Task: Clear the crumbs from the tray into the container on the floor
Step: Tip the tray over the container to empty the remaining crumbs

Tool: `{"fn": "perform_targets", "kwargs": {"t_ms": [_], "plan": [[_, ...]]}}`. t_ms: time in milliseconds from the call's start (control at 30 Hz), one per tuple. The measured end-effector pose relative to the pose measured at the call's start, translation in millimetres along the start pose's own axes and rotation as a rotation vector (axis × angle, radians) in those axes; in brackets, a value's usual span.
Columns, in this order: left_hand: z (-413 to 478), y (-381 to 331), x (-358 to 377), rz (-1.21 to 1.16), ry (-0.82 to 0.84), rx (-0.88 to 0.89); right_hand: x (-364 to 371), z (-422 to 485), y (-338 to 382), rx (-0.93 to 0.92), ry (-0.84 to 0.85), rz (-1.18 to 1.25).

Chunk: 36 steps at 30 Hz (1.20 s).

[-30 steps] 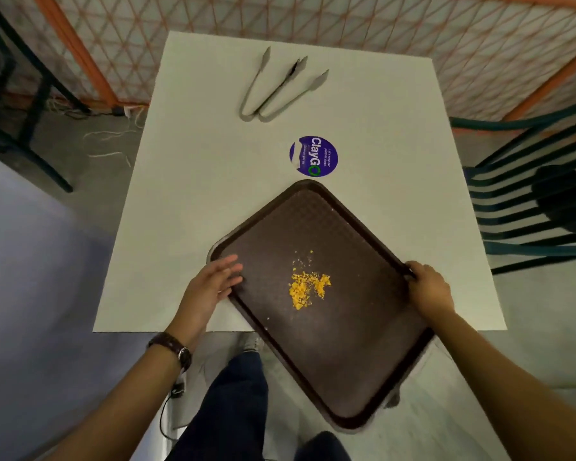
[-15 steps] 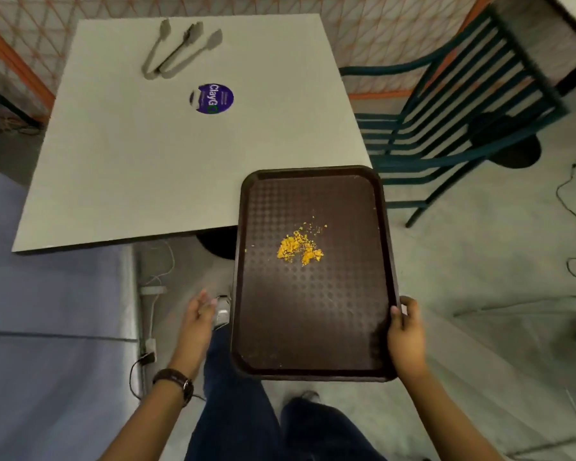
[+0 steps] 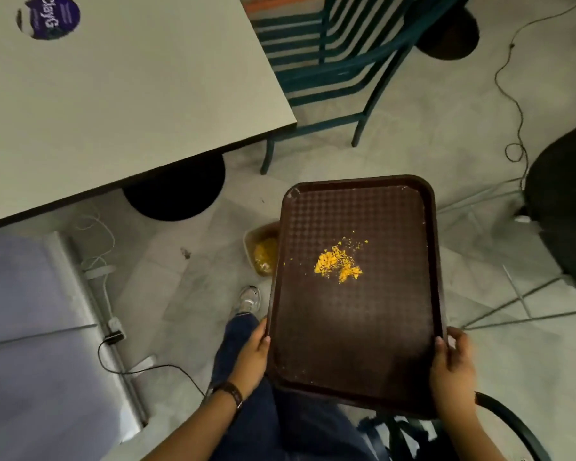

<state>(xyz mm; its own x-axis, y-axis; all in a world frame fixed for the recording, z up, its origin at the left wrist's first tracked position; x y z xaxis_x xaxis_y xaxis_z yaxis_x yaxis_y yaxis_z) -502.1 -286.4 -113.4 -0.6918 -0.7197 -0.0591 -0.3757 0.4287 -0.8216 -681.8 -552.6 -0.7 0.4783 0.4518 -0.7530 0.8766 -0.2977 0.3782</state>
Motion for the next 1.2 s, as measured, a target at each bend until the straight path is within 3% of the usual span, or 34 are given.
{"fn": "perform_targets", "kwargs": {"t_ms": [400,700,900,1200], "plan": [[93.2,143.3,-28.5,-0.041,-0.176,-0.223,158.6,52.3,-18.2,0.154,0.152,-0.115],[153.8,245.6,-65.7,0.002,-0.216,-0.390,255.8,84.5,36.1,0.079,0.319,-0.329],[158.9,250.9,-75.6,-0.032,-0.262,-0.424,271.5,81.0,73.3,-0.017,0.327,-0.394],[137.3,215.0,-71.8,0.005,-0.280,-0.345,257.3,57.9,85.0,0.028,0.370,-0.363]]}}
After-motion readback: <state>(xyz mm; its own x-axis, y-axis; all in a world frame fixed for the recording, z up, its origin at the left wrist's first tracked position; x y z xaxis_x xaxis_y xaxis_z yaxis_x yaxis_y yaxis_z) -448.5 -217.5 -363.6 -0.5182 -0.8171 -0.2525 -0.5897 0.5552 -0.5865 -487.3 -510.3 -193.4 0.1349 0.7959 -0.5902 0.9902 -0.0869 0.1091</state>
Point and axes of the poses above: each hand's wrist, its own z-axis towards the middle knuckle, its own x-axis out of the palm, y = z × x, the point moved 8 cm from there along z, towards the middle knuckle, and after that the axes turned 15 degrees about x, right-handed, at the moved point
